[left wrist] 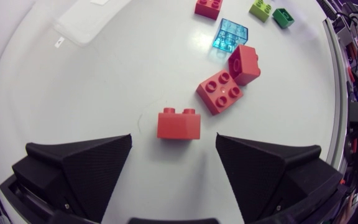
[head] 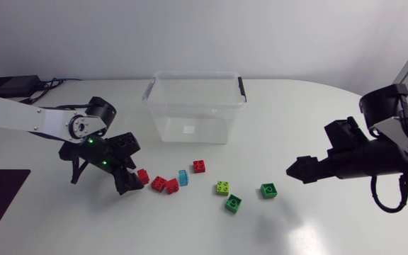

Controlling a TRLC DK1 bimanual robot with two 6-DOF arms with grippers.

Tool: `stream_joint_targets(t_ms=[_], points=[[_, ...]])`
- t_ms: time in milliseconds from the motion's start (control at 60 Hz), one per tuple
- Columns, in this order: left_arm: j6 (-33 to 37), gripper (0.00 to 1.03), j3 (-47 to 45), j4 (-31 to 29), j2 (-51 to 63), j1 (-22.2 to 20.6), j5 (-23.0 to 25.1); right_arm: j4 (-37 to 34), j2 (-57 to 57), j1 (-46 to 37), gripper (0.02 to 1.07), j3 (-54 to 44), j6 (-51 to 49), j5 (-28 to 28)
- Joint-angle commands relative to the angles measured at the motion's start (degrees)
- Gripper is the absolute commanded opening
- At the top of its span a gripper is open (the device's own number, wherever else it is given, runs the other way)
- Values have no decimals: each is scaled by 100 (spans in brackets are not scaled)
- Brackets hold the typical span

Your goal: Place the duplo bricks in the container

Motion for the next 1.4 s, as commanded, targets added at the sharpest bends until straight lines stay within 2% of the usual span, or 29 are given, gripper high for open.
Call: stream_joint_targets(t_ms=[0,67,117,150,200,383,517,650,683,767,833,883,1100,1267,1333,1383], points=[[255,92,144,112,261,-97,78,-41,248,226,103,193,-209,97],[308,90,152,200,375,-176,78,-59,441,481,102,264,-103,273],[326,84,187,253,525,-229,78,-59,590,692,102,299,-77,493],[369,78,196,271,612,-264,69,-41,652,850,102,299,-42,668],[440,61,187,314,709,-360,52,47,801,1053,102,325,72,897],[572,41,73,306,595,-580,-168,284,1610,1395,102,387,222,1240],[563,41,38,235,-187,-580,-168,512,2164,1492,97,440,222,1292],[528,41,398,-345,-1075,-580,-203,732,2454,1677,90,448,248,1459],[510,41,539,-477,-1295,-580,-203,767,2550,1747,82,466,275,1530],[361,41,970,-749,-1761,-712,-203,1022,2568,1835,47,413,275,1688],[159,41,1330,-740,-1813,-765,-203,987,2568,1870,43,413,310,1705],[27,41,1567,-714,-1743,-817,-203,969,2533,1870,36,404,310,1723],[-255,41,2297,-723,-1286,-932,-230,609,2093,1844,33,360,283,1732],[-96,44,2033,-1013,-1093,-870,-256,196,1505,1870,32,519,275,1714],[132,61,1682,-1092,-1066,-756,-256,-6,1276,1852,32,756,275,1705],[290,69,1383,-1083,-1031,-642,-256,-182,1179,1817,32,984,275,1670]])
